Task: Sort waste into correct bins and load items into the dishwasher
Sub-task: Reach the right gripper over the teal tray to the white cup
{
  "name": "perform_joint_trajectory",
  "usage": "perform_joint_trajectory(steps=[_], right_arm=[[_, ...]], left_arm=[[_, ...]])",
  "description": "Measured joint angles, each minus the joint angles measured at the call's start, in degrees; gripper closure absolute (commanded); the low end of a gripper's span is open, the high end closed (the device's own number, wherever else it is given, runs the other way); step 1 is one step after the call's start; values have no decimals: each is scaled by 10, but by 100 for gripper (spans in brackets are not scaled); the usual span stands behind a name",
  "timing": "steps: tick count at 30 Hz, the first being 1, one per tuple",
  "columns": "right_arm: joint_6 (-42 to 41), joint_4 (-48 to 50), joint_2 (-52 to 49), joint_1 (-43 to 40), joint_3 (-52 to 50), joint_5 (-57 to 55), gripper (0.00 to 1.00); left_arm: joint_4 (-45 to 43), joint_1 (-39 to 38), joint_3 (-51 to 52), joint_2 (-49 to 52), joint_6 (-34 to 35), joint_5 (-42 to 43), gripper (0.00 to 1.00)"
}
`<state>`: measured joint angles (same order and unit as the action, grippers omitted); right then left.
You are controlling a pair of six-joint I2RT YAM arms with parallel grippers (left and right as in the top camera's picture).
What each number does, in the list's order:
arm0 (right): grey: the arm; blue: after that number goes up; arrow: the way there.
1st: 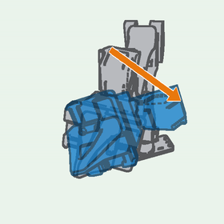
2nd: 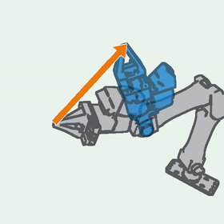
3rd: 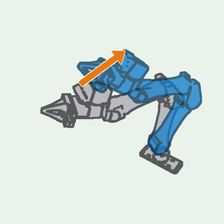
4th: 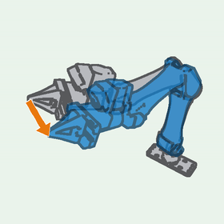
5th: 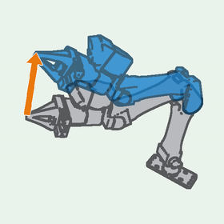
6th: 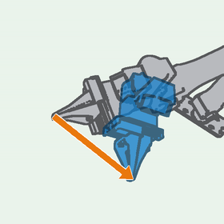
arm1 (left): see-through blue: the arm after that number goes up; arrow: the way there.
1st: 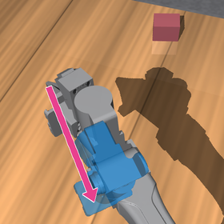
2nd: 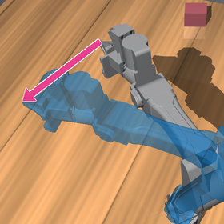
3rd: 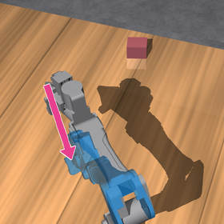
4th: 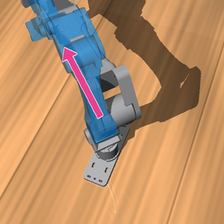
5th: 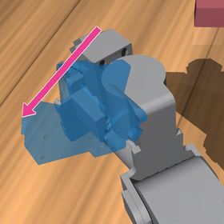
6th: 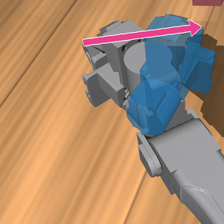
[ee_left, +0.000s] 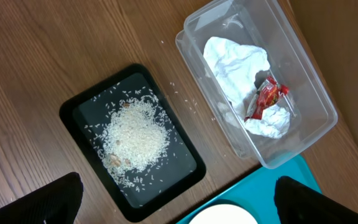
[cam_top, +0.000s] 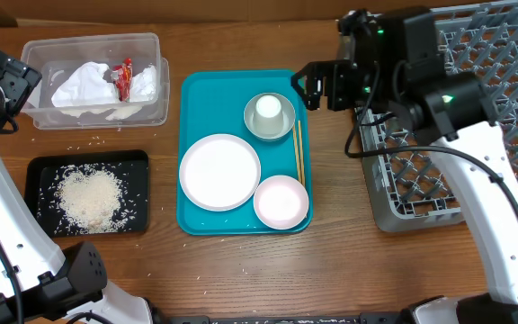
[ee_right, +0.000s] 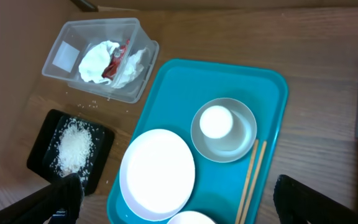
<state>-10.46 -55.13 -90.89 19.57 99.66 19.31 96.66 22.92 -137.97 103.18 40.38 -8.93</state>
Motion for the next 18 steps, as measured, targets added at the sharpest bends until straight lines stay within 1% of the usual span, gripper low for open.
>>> perform_joint_trajectory(steps=[11, 14, 18], right_arm=[[-6, 95, -2, 8, 1, 64, 0], [-28, 101, -10, 16, 3, 48, 0], [-69, 105, -50, 39, 8, -21, 0]], left_arm=[[0, 0, 0, 0, 0, 0, 0], [0, 0, 0, 0, 0, 0, 0], [0, 0, 0, 0, 0, 0, 0]])
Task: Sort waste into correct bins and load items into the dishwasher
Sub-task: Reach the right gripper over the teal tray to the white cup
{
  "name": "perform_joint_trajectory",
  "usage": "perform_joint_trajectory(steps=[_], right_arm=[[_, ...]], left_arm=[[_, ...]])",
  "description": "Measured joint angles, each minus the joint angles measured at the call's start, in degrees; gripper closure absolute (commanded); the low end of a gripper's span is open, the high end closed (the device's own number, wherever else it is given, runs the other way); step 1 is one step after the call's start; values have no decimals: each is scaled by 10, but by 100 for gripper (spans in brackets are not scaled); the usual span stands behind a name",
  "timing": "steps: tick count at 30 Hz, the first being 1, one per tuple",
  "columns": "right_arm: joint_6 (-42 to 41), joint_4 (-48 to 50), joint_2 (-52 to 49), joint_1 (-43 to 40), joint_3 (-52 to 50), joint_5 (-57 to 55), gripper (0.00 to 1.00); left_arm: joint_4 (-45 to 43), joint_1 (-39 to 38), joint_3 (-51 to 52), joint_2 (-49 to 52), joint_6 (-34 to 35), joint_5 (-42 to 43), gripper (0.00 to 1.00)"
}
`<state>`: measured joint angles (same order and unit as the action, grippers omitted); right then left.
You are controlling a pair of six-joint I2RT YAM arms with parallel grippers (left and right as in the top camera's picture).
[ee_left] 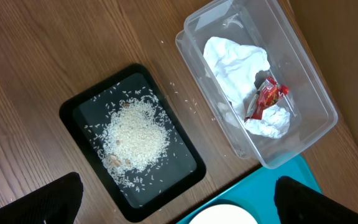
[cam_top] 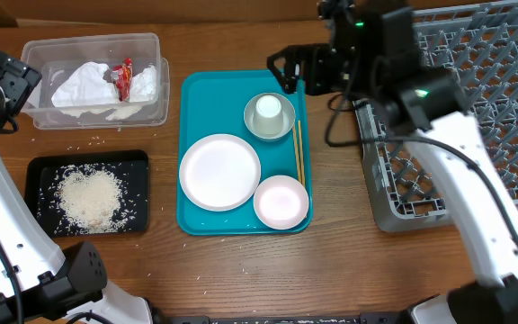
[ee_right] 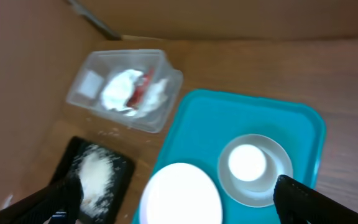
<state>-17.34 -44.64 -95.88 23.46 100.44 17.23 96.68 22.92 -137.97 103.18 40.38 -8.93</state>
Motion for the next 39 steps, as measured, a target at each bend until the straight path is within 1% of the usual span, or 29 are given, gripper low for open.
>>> perform_joint_trajectory(steps=[1, 3, 6, 10, 14, 18, 22, 26, 39], right_arm=[[-8, 2, -13, 6, 0, -19, 0], [-26, 7, -46, 21, 0, -58, 4], [-54, 21, -101, 47, 0, -132, 4], [-71, 47, -154, 87, 0, -237, 4], [-77, 78, -186, 123, 0, -318, 4], [-87, 85, -218, 143, 0, -378, 3], [-99, 84, -247, 142, 0, -409, 2], [-105, 80, -254, 137, 0, -420, 2], [-127, 76, -260, 135, 0, -396, 0]], left_arm=[[0, 0, 0, 0, 0, 0, 0], [0, 0, 0, 0, 0, 0, 0], [0, 0, 0, 0, 0, 0, 0], [0, 0, 0, 0, 0, 0, 0], [0, 0, 0, 0, 0, 0, 0], [0, 0, 0, 0, 0, 0, 0], [0, 0, 0, 0, 0, 0, 0], [0, 0, 0, 0, 0, 0, 0], [0, 0, 0, 0, 0, 0, 0]])
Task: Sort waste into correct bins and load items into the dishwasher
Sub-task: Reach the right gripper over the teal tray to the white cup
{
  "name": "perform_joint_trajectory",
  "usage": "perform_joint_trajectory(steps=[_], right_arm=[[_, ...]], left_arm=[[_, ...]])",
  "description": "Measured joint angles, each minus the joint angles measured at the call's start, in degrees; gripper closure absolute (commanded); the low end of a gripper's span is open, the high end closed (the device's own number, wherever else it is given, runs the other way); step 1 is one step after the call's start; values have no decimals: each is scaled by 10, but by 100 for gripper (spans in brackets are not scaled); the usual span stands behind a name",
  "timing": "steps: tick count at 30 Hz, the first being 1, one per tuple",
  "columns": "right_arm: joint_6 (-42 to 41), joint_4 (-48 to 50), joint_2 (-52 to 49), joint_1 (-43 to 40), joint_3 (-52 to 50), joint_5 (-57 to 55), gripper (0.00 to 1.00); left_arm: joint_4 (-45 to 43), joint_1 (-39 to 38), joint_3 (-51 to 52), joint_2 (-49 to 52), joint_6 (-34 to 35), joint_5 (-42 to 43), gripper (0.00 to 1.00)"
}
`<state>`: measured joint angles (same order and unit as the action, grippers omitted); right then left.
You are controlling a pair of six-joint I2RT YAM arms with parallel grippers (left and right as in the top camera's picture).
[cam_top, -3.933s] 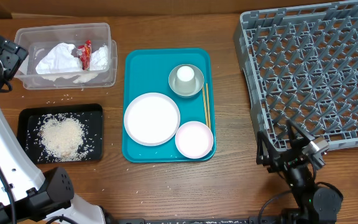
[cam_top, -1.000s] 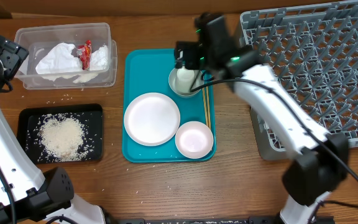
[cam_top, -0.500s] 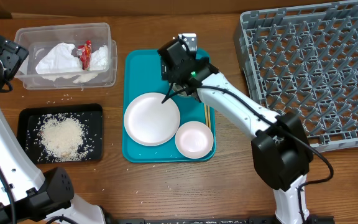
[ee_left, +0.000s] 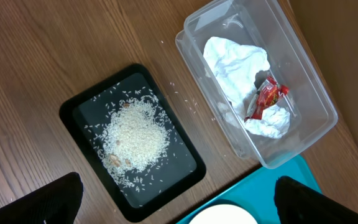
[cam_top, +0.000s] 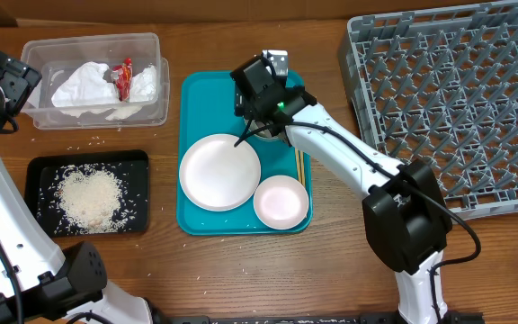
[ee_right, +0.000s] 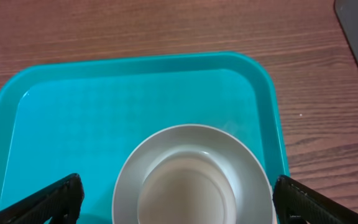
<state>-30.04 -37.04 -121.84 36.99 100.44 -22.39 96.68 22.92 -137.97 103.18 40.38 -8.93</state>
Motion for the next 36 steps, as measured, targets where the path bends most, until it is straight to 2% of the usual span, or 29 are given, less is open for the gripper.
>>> perform_joint_trajectory(steps=[30, 36], right_arm=[[-14, 24, -14, 0, -42, 40, 3], [-15, 31, -14, -2, -46, 40, 11]], left_arm=[[0, 0, 0, 0, 0, 0, 0], [0, 0, 0, 0, 0, 0, 0]])
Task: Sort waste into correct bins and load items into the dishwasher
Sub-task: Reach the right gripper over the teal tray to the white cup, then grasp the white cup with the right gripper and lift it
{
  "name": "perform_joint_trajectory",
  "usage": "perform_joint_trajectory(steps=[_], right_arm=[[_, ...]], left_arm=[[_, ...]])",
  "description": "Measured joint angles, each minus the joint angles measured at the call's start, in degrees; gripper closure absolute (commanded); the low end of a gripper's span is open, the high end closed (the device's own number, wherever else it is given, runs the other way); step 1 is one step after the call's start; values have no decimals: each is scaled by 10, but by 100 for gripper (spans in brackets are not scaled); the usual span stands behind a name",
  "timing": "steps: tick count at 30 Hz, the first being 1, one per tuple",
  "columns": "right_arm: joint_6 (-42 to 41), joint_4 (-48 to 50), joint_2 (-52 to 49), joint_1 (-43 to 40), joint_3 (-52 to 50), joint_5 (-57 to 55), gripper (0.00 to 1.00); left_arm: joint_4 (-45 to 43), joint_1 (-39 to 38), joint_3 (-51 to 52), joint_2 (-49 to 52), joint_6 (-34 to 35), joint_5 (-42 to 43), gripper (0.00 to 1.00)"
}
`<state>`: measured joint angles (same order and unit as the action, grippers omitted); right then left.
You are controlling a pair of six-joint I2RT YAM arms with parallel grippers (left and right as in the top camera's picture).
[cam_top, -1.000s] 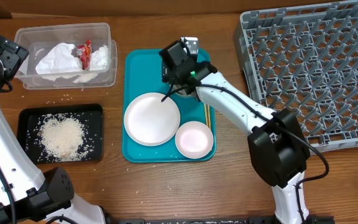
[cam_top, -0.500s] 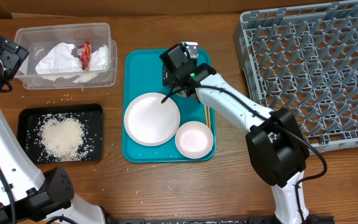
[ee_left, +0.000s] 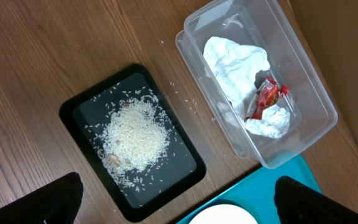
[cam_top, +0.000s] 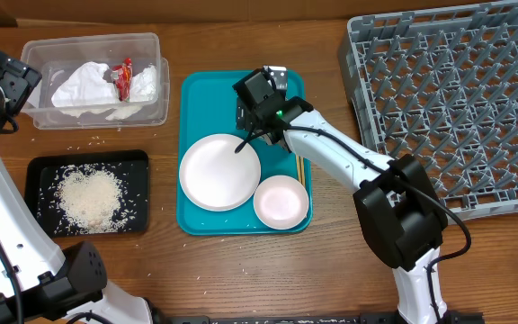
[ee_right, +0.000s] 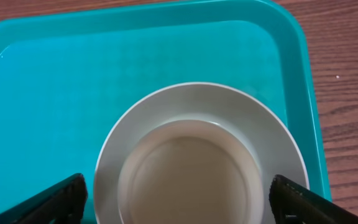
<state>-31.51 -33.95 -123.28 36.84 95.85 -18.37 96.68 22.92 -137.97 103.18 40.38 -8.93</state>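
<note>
A grey bowl (ee_right: 272,146) with a white cup (ee_right: 185,177) standing in it sits at the back right of the teal tray (ee_right: 42,93). My right gripper (ee_right: 179,205) hangs open just above them, one fingertip on each side of the bowl; in the overhead view the right gripper (cam_top: 259,106) covers most of the bowl. A white plate (cam_top: 220,171), a pink bowl (cam_top: 281,201) and chopsticks (cam_top: 299,164) also lie on the tray. My left gripper (ee_left: 173,199) is open and empty, high over the table's left side.
The grey dish rack (cam_top: 457,108) stands at the right. A clear bin (cam_top: 156,108) holding white tissue and a red wrapper (cam_top: 124,79) is at the back left. In front of it lies a black tray (cam_top: 39,171) of rice, with loose grains around it.
My right gripper has come slightly closer to the grey bowl and cup, which fill more of the right wrist view. The left arm and everything else are unchanged.
My right gripper was first open by the rack's left edge, high beside the tray. Then it was over the tray's back edge. After that it was low over the grey bowl, and now it straddles it, still open. The left arm stayed put throughout.
</note>
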Motion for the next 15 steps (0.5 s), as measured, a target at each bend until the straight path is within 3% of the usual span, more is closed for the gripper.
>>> perform_joint_trajectory(steps=[15], right_arm=[[-1, 16, 0, 0, -18, 0, 26]], left_arm=[[0, 0, 0, 0, 0, 0, 0]])
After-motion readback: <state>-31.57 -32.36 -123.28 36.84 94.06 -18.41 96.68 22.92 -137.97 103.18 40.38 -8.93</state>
